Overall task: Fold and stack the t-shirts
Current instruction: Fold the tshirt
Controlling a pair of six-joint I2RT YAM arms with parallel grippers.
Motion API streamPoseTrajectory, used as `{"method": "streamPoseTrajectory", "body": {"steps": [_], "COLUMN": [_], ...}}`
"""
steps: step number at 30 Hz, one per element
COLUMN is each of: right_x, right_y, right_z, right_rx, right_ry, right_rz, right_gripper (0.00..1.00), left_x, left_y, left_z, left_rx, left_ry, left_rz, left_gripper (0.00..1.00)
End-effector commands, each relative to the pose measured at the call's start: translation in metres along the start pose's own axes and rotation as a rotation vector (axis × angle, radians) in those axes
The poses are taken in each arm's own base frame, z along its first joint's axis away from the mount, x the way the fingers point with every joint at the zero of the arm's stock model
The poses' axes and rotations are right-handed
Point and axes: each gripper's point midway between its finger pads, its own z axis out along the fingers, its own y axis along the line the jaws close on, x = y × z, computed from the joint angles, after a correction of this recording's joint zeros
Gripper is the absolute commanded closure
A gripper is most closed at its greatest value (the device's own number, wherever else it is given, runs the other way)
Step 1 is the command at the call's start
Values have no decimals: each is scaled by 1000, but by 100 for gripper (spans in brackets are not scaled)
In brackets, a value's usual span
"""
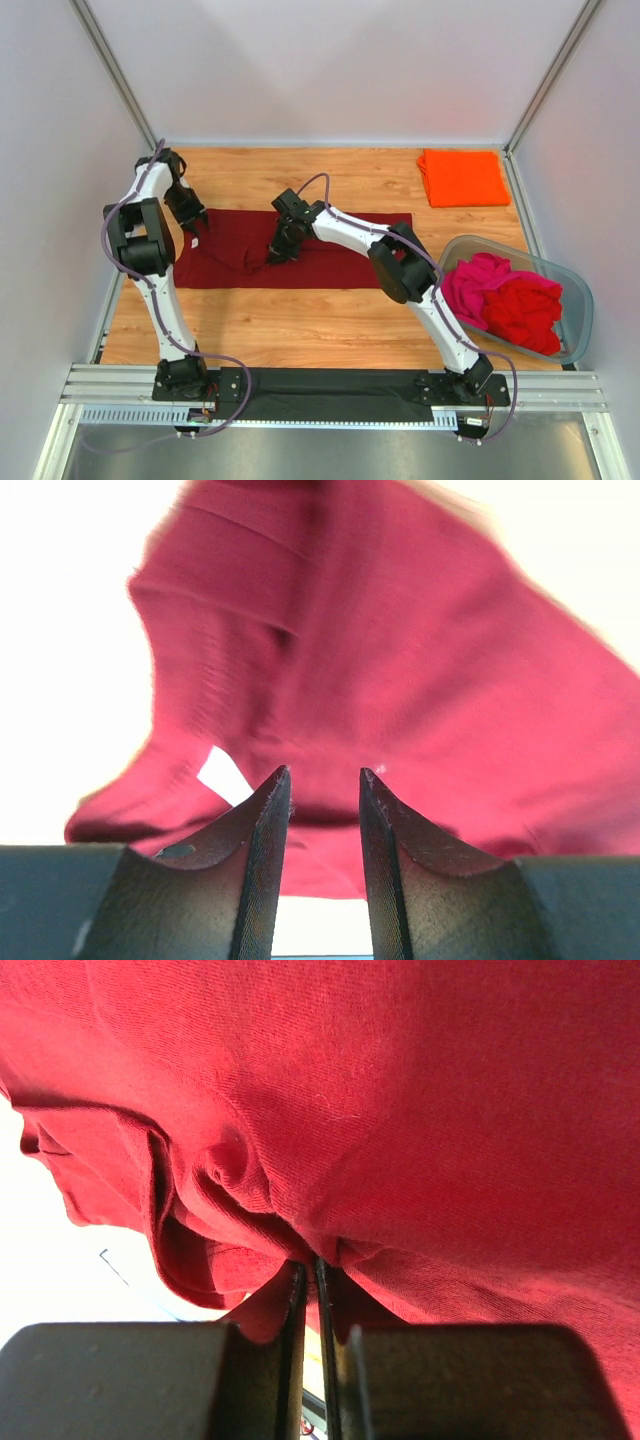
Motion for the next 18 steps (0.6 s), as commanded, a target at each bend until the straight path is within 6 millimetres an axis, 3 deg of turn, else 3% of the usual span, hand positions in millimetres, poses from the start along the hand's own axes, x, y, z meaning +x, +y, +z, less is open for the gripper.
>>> {"method": "streamPoseTrajectory", "body": {"steps": [1,5,12,16,18], "right_x": [-1,0,4,4,7], "right_y": [31,33,36,31,27], "right_z": [-34,-34,-48,-70,-88], "right_rx": [-78,-95,-86,-44,-21], "right_ry": [-21,-14,-5,-35,-47], "right_rz": [-55,-62,-98,-143,-175], "right_gripper": [94,92,69,71,73], "left_x": [-1,17,42,65,67], "left_y": [-35,-53,-84,-90,-85], "left_z": [-47,-42,-43,-39,-38], "left_rx": [124,194,158,23,-55], "left_ry": [-91,-6,-11,-18,-47], "left_rz": [108,134,306,430,462], "left_gripper": [58,60,63,63,62]}}
